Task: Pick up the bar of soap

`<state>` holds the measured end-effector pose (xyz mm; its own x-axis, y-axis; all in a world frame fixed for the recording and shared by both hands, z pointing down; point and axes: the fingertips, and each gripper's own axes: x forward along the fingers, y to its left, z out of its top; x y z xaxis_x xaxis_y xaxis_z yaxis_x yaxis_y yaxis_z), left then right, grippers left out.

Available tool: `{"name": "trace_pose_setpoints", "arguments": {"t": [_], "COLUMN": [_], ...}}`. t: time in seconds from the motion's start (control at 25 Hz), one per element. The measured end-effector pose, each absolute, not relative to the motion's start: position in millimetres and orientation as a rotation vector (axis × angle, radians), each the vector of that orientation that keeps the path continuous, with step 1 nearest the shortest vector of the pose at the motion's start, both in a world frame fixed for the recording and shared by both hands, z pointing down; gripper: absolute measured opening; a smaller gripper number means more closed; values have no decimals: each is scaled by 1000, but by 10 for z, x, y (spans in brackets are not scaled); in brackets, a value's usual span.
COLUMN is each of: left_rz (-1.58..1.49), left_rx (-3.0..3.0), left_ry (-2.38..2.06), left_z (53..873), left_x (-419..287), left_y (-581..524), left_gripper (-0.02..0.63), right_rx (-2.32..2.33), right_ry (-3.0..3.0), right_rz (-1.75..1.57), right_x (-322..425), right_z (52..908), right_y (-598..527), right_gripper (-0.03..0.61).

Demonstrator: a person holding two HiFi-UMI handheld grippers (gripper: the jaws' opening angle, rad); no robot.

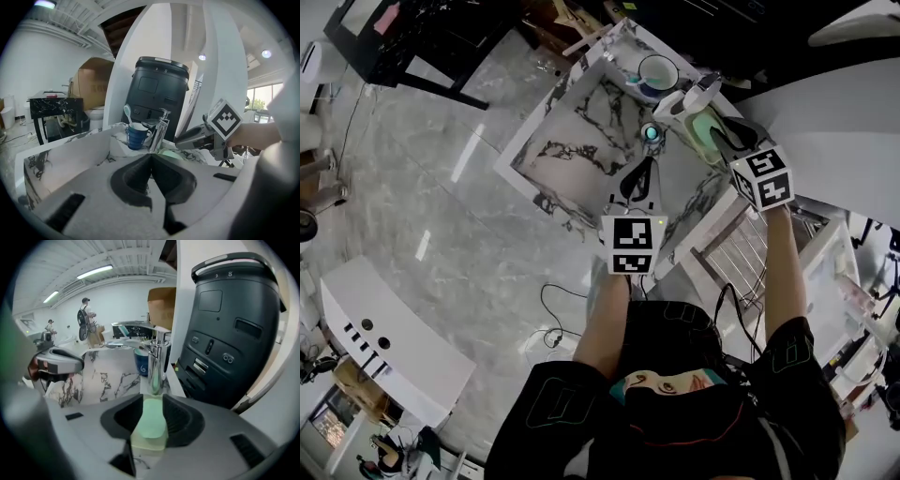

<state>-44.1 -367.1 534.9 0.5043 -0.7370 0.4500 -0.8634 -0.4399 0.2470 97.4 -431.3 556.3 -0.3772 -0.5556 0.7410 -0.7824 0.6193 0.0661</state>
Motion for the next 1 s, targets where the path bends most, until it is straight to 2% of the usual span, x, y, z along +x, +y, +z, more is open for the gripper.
{"name": "trace_pose_setpoints", "arguments": {"t": [0.24, 0.6, 1.0], "left_rz": [378, 390, 380], "left_rx": [2293, 2276, 2257], "left_ry": [-1313, -1350, -1366], "left_z": [5409, 5419, 5446], "left_x": [-513, -742, -831], "left_y": [-3714, -3803, -3858], "left_gripper": [9, 9, 9], "right_rx": [923, 829, 790], "right_ry": [-1988, -1821, -1709], "right_rz": [464, 545, 585], "right_x": [933, 920, 974], "right_z": [5834, 6128, 6364], "right_y": [-4310, -4282, -4284], "right_gripper": [223, 266, 267]}}
